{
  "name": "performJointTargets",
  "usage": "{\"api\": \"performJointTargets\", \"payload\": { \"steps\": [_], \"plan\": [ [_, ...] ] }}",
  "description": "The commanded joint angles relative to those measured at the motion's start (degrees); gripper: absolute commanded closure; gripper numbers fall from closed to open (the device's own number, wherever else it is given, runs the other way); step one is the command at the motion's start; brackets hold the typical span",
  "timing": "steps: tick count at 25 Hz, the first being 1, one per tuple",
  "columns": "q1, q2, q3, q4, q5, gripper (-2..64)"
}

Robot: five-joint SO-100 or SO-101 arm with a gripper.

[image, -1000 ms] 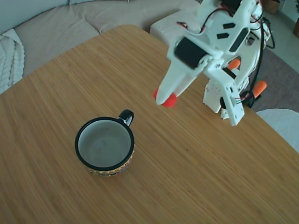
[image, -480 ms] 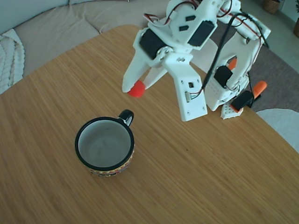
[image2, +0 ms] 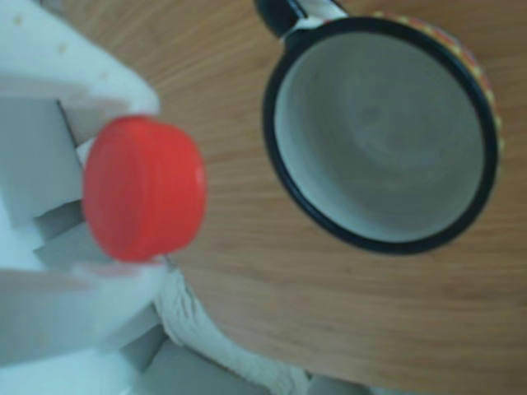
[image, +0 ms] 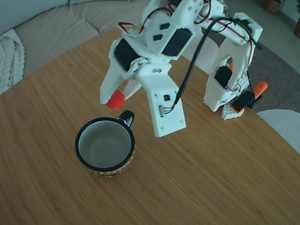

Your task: Grasp a red cap and put it in the cup.

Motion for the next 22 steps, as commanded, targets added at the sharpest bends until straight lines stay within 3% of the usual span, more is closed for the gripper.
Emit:
{"api": "performJointTargets", "payload": {
  "steps": [1, 10, 22],
  "plan": [
    [-0.09, -2.02, -5.80, -0.53, -0.35, 60.1],
    [-5.63, -15.47, -7.38, -2.99, 0.00, 60.1],
    [-5.80, -17.93, -6.59, -6.42, -0.09, 59.4]
  ]
}}
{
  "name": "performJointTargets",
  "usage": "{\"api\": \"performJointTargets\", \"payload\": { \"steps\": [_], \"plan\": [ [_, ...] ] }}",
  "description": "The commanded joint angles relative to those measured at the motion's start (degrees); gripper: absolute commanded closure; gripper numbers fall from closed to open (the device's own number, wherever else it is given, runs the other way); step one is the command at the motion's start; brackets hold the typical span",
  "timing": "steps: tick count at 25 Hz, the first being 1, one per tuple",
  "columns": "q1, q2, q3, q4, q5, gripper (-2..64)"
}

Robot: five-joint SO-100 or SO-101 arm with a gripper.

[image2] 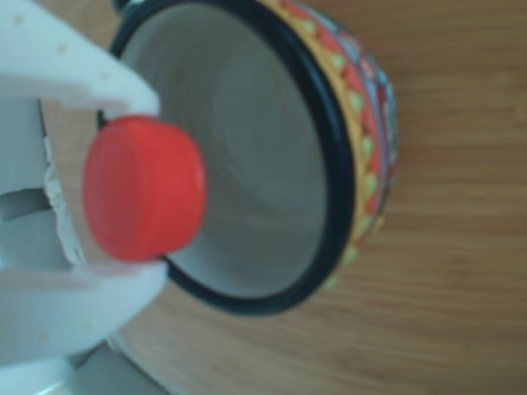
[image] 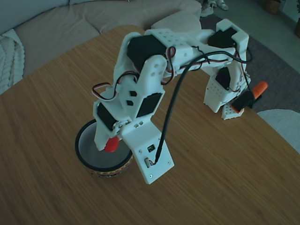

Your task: Grasp a red cap and put it in the cup.

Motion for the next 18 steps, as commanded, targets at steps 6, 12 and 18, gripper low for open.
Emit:
{"api": "performJointTargets", "payload": {
  "steps": [6, 12, 18],
  "plan": [
    [-0.09, 0.97, -2.55, -0.79, 0.00, 59.4],
    [-0.18, 0.97, -2.55, -0.97, 0.09, 59.4],
    [-0.18, 1.05, -2.81, -0.97, 0.18, 53.7]
  ]
}}
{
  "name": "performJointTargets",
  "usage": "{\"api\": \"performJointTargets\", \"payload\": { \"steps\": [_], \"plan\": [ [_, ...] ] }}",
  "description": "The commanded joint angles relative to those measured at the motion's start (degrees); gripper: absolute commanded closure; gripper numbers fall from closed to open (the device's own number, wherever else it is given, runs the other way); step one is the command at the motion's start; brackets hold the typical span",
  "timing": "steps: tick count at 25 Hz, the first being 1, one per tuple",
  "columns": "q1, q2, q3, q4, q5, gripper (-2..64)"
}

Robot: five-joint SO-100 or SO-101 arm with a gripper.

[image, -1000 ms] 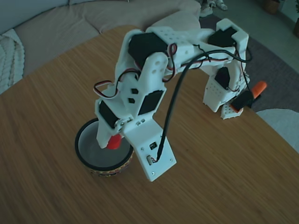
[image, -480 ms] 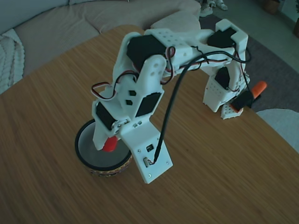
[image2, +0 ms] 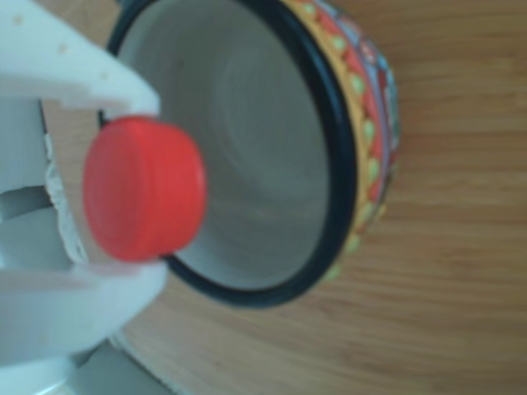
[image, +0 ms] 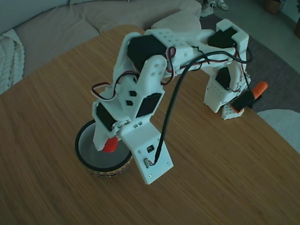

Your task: Grasp a red cap and put it in the cup.

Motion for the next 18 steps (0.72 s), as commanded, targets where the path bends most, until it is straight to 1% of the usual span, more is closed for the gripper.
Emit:
{"api": "performJointTargets", "payload": {
  "steps": [1, 3, 5, 18],
  "plan": [
    [-0.18, 1.05, -2.64, -0.53, 0.18, 49.4],
    [-0.18, 1.05, -2.55, -0.26, 0.26, 41.2],
    [-0.18, 1.05, -2.55, -0.18, 0.26, 37.8],
    [-1.14, 2.99, -2.64, 0.62, 0.26, 37.5]
  ]
}}
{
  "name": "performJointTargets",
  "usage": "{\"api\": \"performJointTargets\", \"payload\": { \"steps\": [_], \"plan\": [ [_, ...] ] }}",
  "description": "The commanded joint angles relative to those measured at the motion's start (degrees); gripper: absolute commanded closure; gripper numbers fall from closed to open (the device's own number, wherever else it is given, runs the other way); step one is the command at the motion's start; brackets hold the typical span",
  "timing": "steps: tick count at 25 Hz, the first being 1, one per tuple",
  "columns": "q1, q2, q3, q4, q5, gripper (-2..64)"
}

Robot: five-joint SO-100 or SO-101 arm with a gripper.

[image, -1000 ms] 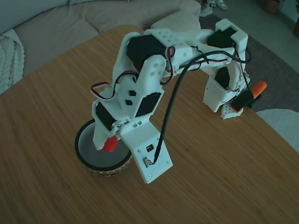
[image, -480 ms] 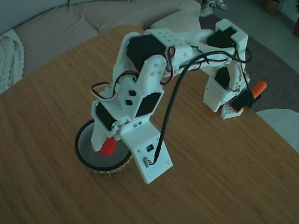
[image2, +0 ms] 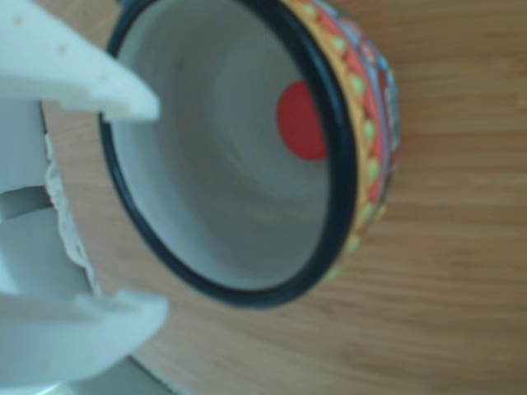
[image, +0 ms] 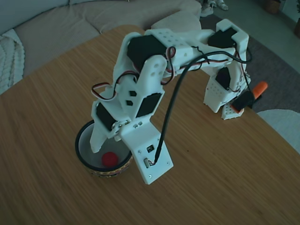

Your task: Grasp a red cap and put it in the cup.

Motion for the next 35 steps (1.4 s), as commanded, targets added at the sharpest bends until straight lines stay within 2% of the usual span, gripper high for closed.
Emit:
{"api": "performJointTargets", "payload": {
  "steps": [1, 18, 26, 28, 31, 35],
  "plan": [
    [-1.49, 4.31, -2.55, 1.23, 0.26, 37.5],
    [-7.29, 32.87, -2.11, 19.86, 0.18, 37.5],
    [-10.46, 44.65, 14.24, 19.78, 0.18, 37.5],
    [-11.16, 47.81, 18.02, 19.78, 0.18, 40.8],
    [-11.95, 53.09, 22.50, 19.86, 0.26, 49.8],
    [-11.25, 60.21, 27.25, 19.95, 1.85, 50.9]
  ]
}}
